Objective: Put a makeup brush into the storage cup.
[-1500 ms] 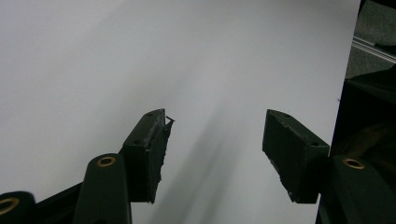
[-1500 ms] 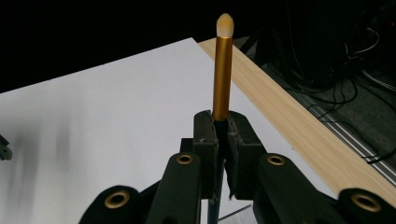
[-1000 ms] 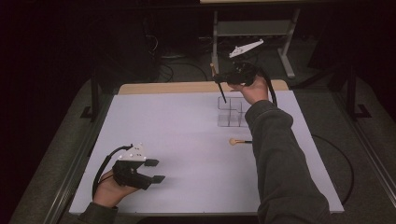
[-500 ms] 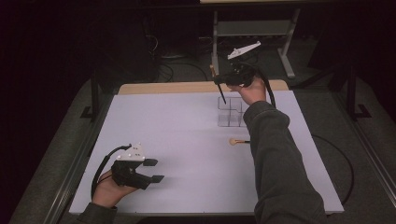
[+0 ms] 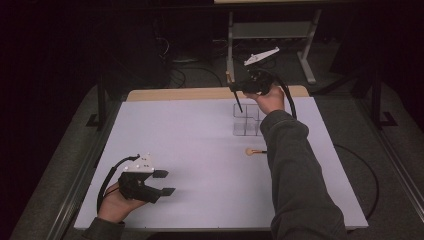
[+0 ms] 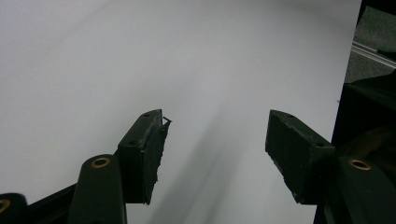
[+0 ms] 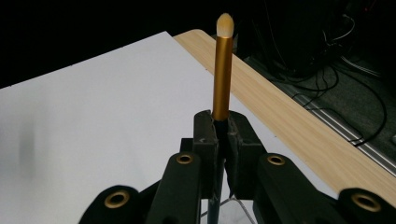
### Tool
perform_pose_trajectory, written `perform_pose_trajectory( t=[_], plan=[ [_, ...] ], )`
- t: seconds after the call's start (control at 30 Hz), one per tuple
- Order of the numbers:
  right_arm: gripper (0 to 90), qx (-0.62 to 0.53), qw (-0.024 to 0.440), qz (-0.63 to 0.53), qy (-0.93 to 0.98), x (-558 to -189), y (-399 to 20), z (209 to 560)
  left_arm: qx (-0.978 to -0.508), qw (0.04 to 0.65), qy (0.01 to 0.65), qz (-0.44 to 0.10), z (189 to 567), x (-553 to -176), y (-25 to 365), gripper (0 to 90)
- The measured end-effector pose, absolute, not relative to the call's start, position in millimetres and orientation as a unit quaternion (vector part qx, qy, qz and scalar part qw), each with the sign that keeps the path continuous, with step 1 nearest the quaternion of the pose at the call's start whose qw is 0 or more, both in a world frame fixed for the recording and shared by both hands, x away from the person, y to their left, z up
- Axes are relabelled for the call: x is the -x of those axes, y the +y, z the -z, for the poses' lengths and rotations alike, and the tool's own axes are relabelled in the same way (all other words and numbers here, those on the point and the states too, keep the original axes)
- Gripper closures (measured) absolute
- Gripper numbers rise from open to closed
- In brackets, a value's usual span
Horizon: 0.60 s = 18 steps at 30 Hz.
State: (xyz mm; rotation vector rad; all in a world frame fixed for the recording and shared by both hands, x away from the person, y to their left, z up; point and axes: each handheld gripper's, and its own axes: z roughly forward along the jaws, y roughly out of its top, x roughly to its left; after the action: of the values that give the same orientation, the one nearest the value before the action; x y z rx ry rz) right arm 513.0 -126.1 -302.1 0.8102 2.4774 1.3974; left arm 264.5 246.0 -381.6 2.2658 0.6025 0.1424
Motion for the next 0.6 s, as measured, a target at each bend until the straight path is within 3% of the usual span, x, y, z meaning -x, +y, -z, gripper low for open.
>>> perform_pose_trajectory(
  t=[0.6],
  plan=[
    [82.5, -0.281, 0.101, -0.473, 0.829, -509.3, -127.6, 312.0, -0.891, 0.383, 0.236, -0.056, 382.2, -264.2, 246.6, 36.9]
  ],
)
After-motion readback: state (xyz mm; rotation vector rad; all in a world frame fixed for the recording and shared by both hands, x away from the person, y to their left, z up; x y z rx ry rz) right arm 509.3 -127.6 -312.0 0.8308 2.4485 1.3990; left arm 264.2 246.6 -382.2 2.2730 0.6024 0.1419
